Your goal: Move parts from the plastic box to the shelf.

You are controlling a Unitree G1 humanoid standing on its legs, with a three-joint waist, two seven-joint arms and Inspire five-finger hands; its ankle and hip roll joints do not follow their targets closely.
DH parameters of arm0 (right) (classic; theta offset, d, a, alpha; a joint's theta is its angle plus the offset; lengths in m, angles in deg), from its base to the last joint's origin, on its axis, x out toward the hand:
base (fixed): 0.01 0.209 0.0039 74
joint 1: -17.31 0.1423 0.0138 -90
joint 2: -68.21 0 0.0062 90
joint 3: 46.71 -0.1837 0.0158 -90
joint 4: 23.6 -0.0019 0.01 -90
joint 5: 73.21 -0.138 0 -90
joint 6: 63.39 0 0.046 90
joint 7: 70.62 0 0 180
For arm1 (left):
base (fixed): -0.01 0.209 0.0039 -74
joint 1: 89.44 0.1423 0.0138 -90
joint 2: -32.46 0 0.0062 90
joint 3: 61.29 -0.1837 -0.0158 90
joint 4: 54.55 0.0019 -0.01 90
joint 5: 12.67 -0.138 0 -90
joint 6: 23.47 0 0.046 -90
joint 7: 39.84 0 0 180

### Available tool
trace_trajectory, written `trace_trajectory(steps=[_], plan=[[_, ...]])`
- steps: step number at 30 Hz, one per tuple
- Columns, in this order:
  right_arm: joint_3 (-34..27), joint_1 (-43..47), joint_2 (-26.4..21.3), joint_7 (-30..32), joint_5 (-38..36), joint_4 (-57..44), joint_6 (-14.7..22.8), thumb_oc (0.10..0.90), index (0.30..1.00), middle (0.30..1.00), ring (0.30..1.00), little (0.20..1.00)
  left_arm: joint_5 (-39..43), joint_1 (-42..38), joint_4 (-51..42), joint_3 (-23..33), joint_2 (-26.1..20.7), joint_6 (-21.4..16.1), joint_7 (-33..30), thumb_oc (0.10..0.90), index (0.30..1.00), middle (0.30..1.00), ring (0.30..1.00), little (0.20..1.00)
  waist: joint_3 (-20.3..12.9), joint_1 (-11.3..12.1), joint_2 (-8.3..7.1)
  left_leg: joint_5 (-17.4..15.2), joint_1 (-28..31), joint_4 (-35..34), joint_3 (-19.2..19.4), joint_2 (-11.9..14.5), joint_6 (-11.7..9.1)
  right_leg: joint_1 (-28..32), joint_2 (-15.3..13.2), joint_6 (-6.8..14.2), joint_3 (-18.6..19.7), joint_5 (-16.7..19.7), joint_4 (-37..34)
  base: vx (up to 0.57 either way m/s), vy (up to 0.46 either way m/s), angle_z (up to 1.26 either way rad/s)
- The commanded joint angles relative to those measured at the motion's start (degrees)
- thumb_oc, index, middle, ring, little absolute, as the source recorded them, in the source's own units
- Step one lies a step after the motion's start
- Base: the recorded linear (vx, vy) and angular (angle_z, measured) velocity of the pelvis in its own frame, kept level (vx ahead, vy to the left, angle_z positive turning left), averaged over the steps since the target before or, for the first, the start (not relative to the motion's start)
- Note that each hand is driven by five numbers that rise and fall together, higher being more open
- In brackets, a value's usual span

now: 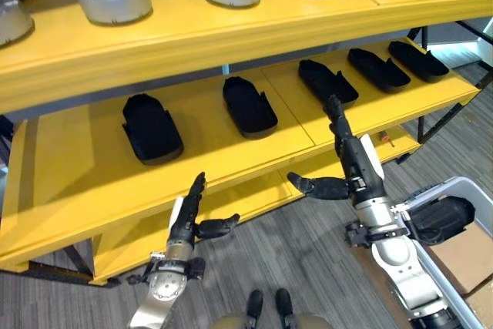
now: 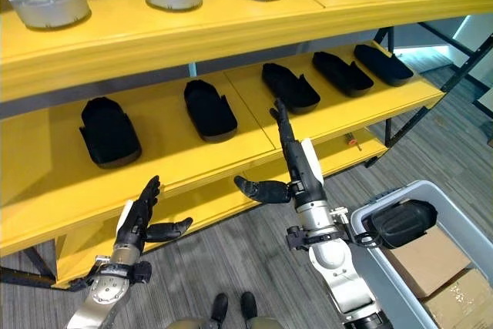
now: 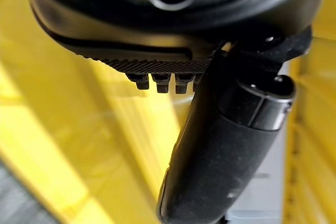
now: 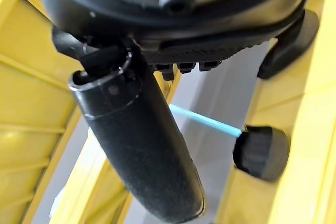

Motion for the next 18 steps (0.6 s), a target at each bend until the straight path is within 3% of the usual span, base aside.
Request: trace_trajectory(steps=[1, 3, 4, 5, 6, 7, 9, 10, 11, 12, 14, 15, 16, 18], plan=[[-2.3, 5.8, -0.8, 0.6, -1.3, -3.9, 5.0, 0.9, 1.0, 1.0, 1.0, 1.0, -2.3, -3.1, -4.1, 1.8, -1.2, -6.0, -0.5, 0.9, 1.0, 1.0, 1.0, 1.0, -4.9, 0.5, -1.48, -0.5, -2.7, 1.8, -2.5, 0.8, 0.1, 3.1, 3.6, 0.2, -0.2, 0.7, -3.0, 0.01, 0.069, -0.64], [-2.0, 5.9, -0.6, 0.5, -1.3, -4.1, 5.0, 0.9, 1.0, 1.0, 1.0, 1.0, -2.1, -3.7, -4.2, 1.3, -1.4, -5.9, -0.6, 0.9, 1.0, 1.0, 1.0, 1.0, -4.5, 0.0, -1.39, -2.1, -2.3, 2.5, -0.7, 1.0, 1.0, 2.6, 3.6, 0.6, 1.1, 0.3, -1.5, 0.01, 0.105, -0.62], [-1.3, 6.9, -0.3, 0.7, -0.5, -3.9, 4.7, 0.9, 1.0, 1.0, 1.0, 1.0, -1.9, -4.0, -4.0, 1.2, -1.6, -5.9, -0.9, 0.9, 1.0, 1.0, 1.0, 1.0, -3.7, 0.1, -1.07, -3.1, -2.3, 3.7, 2.1, 2.0, 1.2, 1.0, 3.6, 1.3, 1.0, -0.3, 1.6, -0.08, 0.092, -0.7], [-0.9, 7.5, 0.2, 0.9, -0.1, -3.6, 4.6, 0.9, 1.0, 1.0, 1.0, 1.0, -1.7, -4.2, -4.2, 1.3, -1.9, -6.0, -1.1, 0.9, 1.0, 1.0, 1.0, 1.0, -2.6, 1.0, -0.91, -3.8, -2.2, 4.3, 4.8, 3.3, 1.2, -1.0, 2.7, 2.0, -1.4, -0.6, 4.9, -0.07, 0.067, -0.83], [-0.9, 7.5, 0.2, 0.9, 0.0, -3.6, 4.6, 0.9, 1.0, 1.0, 1.0, 1.0, -1.7, -4.2, -4.2, 1.3, -2.0, -6.0, -1.1, 0.9, 1.0, 1.0, 1.0, 1.0, -2.8, 1.1, -0.9, -4.2, -2.0, 4.2, 4.9, 3.3, 1.3, -0.9, 2.8, 2.1, -1.3, -1.0, 5.0, -0.05, 0.017, -1.03], [0.1, 8.6, 1.1, 1.3, 0.5, -3.2, 4.5, 0.9, 1.0, 1.0, 1.0, 1.0, -1.5, -3.9, -4.6, 1.6, -2.2, -6.0, -1.5, 0.9, 1.0, 1.0, 1.0, 1.0, -2.1, 2.6, -0.38, -5.5, -1.3, 4.5, 7.7, 5.1, 0.9, -1.6, -1.3, 2.8, -9.5, -2.0, 6.4, -0.01, -0.022, -1.4], [1.8, 10.4, 2.1, 1.7, 1.3, -2.0, 4.2, 0.9, 1.0, 1.0, 1.0, 1.0, -1.7, -3.2, -5.0, 1.8, -2.4, -6.0, -1.3, 0.9, 1.0, 1.0, 1.0, 1.0, -1.7, 3.5, 0.48, -6.4, 0.3, 3.8, 12.0, 8.0, -0.2, -1.1, -7.9, 2.9, -20.4, -1.7, 6.3, -0.03, -0.037, -1.63], [2.0, 10.9, 2.3, 1.7, 1.5, -1.7, 4.2, 0.9, 1.0, 1.0, 1.0, 1.0, -1.9, -3.0, -5.0, 2.1, -2.6, -6.0, -1.2, 0.9, 1.0, 1.0, 1.0, 1.0, -1.8, 3.2, 0.7, -6.2, 1.0, 3.2, 13.3, 8.6, -0.3, -1.7, -9.8, 3.1, -22.2, -0.2, 5.7, -0.01, -0.04, -1.66], [2.7, 12.0, 2.1, 1.8, 2.7, -1.1, 3.6, 0.9, 1.0, 1.0, 1.0, 1.0, -2.1, -2.5, -5.2, 2.4, -2.7, -6.2, -1.3, 0.9, 1.0, 1.0, 1.0, 1.0, -1.5, 2.7, 1.16, -6.0, 2.4, 1.6, 14.7, 9.4, -0.4, -4.2, -13.1, 4.5, -22.5, 3.8, 4.0, 0.0, -0.05, -1.42], [2.9, 12.6, 2.0, 1.9, 3.1, -0.8, 3.2, 0.9, 1.0, 1.0, 1.0, 1.0, -2.2, -2.5, -5.3, 2.5, -2.7, -6.2, -1.4, 0.9, 1.0, 1.0, 1.0, 1.0, -1.5, 2.5, 1.23, -5.8, 3.0, 0.3, 15.1, 9.2, -0.4, -5.5, -14.1, 5.4, -21.7, 6.1, 2.6, 0.01, -0.039, -1.36], [3.0, 12.7, 2.0, 1.9, 3.2, -0.8, 3.1, 0.9, 1.0, 1.0, 1.0, 1.0, -2.2, -2.6, -5.3, 2.6, -2.7, -6.2, -1.4, 0.9, 1.0, 1.0, 1.0, 1.0, -1.5, 2.7, 1.21, -5.6, 3.2, -0.1, 15.4, 9.2, -0.4, -5.5, -14.0, 5.5, -21.4, 6.4, 2.3, 0.02, -0.032, -0.76], [3.4, 13.0, 2.3, 2.4, 3.8, -0.4, 2.4, 0.9, 1.0, 1.0, 1.0, 1.0, -2.4, -2.5, -5.4, 2.9, -2.6, -6.1, -1.7, 0.9, 1.0, 1.0, 1.0, 1.0, -1.4, 2.6, 1.17, -5.3, 4.6, -2.1, 16.2, 9.1, -0.6, -6.9, -16.9, 7.3, -21.6, 10.0, 0.3, 0.06, -0.11, -0.47], [3.3, 13.1, 2.2, 2.5, 4.3, -0.4, 2.2, 0.9, 1.0, 1.0, 1.0, 1.0, -2.6, -2.4, -5.4, 3.0, -2.4, -5.9, -1.9, 0.9, 1.0, 1.0, 1.0, 1.0, -1.6, 2.8, 0.79, -5.5, 5.2, -2.8, 16.8, 9.2, -0.7, -6.8, -18.4, 7.9, -23.0, 11.1, -0.4, 0.11, -0.16, -0.25], [2.4, 11.6, 2.0, 2.2, 4.2, -0.5, 2.1, 0.9, 1.0, 1.0, 1.0, 1.0, -3.0, -2.4, -4.5, 3.3, -1.6, -5.5, -1.8, 0.9, 1.0, 1.0, 1.0, 1.0, -2.6, 3.0, -1.32, -6.7, 6.8, -3.2, 17.9, 8.9, -1.4, -3.6, -17.9, 8.1, -26.1, 10.6, -3.3, 0.17, -0.221, -0.26]])
